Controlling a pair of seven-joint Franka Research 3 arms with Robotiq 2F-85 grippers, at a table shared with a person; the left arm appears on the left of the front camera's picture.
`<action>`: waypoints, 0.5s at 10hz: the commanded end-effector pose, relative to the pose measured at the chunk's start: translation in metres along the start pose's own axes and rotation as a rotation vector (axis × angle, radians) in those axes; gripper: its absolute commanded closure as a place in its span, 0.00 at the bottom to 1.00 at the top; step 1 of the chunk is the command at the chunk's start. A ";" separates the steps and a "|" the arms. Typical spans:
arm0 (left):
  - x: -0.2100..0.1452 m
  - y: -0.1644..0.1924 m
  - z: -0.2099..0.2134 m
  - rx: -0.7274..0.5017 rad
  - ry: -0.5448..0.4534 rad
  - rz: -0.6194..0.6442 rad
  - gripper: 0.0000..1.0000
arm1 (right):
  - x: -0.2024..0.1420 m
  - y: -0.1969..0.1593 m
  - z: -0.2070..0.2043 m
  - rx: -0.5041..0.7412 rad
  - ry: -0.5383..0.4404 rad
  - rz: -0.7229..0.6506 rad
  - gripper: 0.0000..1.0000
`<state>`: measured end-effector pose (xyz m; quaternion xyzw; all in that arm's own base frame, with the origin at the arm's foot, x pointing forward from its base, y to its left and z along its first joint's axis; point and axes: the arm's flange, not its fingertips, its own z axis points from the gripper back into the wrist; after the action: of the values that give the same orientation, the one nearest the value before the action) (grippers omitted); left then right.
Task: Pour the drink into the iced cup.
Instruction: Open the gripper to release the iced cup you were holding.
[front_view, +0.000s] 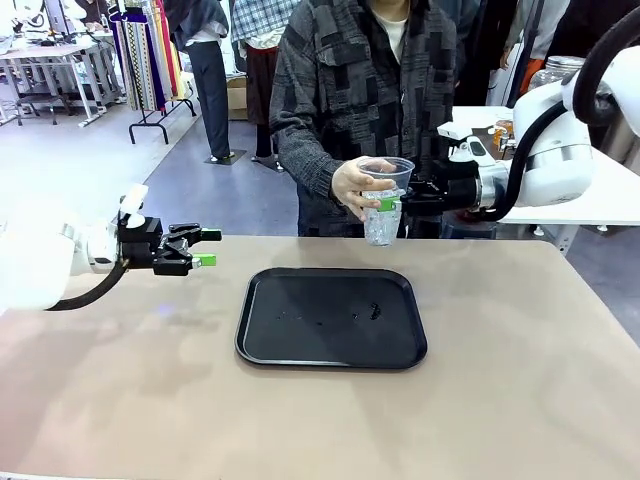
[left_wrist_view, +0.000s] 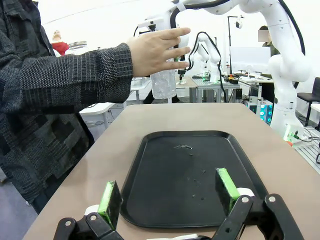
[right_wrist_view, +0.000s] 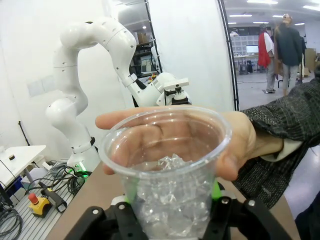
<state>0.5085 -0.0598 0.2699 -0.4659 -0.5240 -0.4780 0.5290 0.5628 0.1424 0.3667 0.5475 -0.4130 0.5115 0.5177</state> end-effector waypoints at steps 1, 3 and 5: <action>0.001 0.000 0.000 -0.001 -0.004 -0.001 0.00 | 0.004 0.003 0.000 0.000 0.000 0.017 0.37; 0.001 0.000 0.000 -0.001 -0.004 -0.001 0.00 | 0.004 0.003 0.000 0.000 0.000 0.017 0.37; 0.001 0.000 0.000 -0.001 -0.004 -0.001 0.00 | 0.004 0.003 0.000 0.000 0.000 0.017 0.37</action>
<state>0.5085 -0.0598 0.2699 -0.4659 -0.5240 -0.4780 0.5290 0.5628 0.1424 0.3675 0.5471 -0.4134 0.5119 0.5174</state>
